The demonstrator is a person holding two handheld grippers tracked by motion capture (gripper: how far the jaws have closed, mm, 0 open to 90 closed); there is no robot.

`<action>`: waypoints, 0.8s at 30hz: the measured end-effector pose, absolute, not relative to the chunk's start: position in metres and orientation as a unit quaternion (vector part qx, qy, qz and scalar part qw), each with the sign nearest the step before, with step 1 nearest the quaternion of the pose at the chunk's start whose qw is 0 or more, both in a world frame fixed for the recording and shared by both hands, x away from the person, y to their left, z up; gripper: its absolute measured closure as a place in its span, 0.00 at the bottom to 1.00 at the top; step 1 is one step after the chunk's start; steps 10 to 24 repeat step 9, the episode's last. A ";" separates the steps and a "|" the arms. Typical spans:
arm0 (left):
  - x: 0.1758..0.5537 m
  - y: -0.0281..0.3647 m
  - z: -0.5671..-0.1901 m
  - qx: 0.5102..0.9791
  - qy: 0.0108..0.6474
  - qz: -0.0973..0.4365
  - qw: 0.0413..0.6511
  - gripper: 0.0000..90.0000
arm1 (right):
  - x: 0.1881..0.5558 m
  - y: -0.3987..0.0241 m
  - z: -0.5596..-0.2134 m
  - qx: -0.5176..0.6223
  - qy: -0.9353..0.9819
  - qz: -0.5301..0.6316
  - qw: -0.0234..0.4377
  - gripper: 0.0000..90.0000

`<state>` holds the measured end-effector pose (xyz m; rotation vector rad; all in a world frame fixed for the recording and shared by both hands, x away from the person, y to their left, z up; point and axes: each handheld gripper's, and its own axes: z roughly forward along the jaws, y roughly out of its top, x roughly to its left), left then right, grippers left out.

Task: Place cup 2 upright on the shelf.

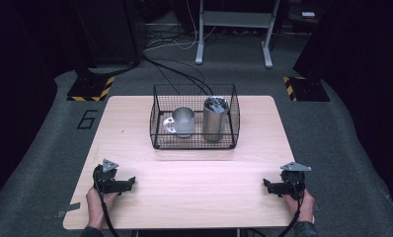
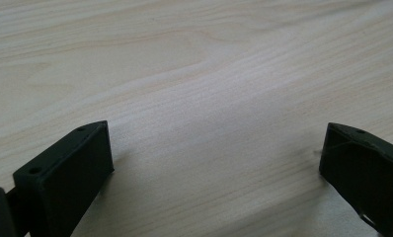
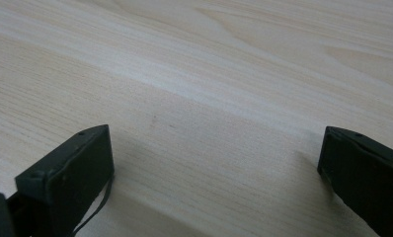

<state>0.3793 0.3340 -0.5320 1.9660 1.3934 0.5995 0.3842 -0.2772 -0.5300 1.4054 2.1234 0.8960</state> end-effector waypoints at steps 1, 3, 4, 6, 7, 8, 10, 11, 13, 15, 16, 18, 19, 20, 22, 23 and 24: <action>0.379 0.334 -0.532 0.749 0.531 0.228 0.323 0.00 | 0.384 -0.277 -0.530 0.509 0.767 0.324 0.220 0.00; 0.379 0.334 -0.531 0.752 0.531 0.226 0.319 0.00 | 0.384 -0.277 -0.530 0.508 0.767 0.324 0.219 0.00; 0.379 0.334 -0.531 0.752 0.531 0.225 0.319 0.00 | 0.384 -0.277 -0.530 0.508 0.767 0.324 0.220 0.00; 0.379 0.334 -0.531 0.751 0.533 0.227 0.318 0.00 | 0.384 -0.277 -0.530 0.508 0.767 0.324 0.219 0.00; 0.379 0.334 -0.531 0.751 0.533 0.226 0.318 0.00 | 0.384 -0.277 -0.530 0.507 0.768 0.324 0.220 0.00; 0.379 0.334 -0.531 0.750 0.534 0.226 0.318 0.00 | 0.384 -0.277 -0.530 0.507 0.768 0.324 0.220 0.00; 0.379 0.334 -0.531 0.750 0.533 0.227 0.318 0.00 | 0.384 -0.277 -0.530 0.508 0.768 0.324 0.220 0.00; 0.379 0.334 -0.531 0.750 0.533 0.227 0.318 0.00 | 0.384 -0.277 -0.530 0.508 0.768 0.324 0.220 0.00; 0.379 0.334 -0.531 0.750 0.533 0.227 0.318 0.00 | 0.384 -0.277 -0.530 0.508 0.768 0.324 0.220 0.00; 0.379 0.334 -0.531 0.750 0.533 0.227 0.318 0.00 | 0.384 -0.277 -0.530 0.508 0.768 0.324 0.220 0.00; 0.379 0.334 -0.531 0.750 0.533 0.227 0.318 0.00 | 0.384 -0.277 -0.530 0.508 0.768 0.324 0.220 0.00; 0.379 0.334 -0.531 0.750 0.533 0.227 0.318 0.00 | 0.384 -0.277 -0.530 0.508 0.768 0.324 0.220 0.00; 0.379 0.334 -0.531 0.750 0.533 0.227 0.318 0.00 | 0.384 -0.277 -0.530 0.508 0.768 0.324 0.220 0.00; 0.379 0.334 -0.531 0.750 0.533 0.227 0.318 0.00 | 0.384 -0.277 -0.530 0.508 0.768 0.324 0.220 0.00; 0.379 0.334 -0.531 0.750 0.533 0.227 0.318 0.00 | 0.384 -0.277 -0.530 0.508 0.768 0.324 0.220 0.00; 0.379 0.334 -0.531 0.750 0.533 0.227 0.318 0.00 | 0.384 -0.277 -0.530 0.508 0.768 0.324 0.220 0.00; 0.379 0.334 -0.531 0.750 0.533 0.227 0.318 0.00 | 0.384 -0.277 -0.530 0.508 0.768 0.324 0.220 0.00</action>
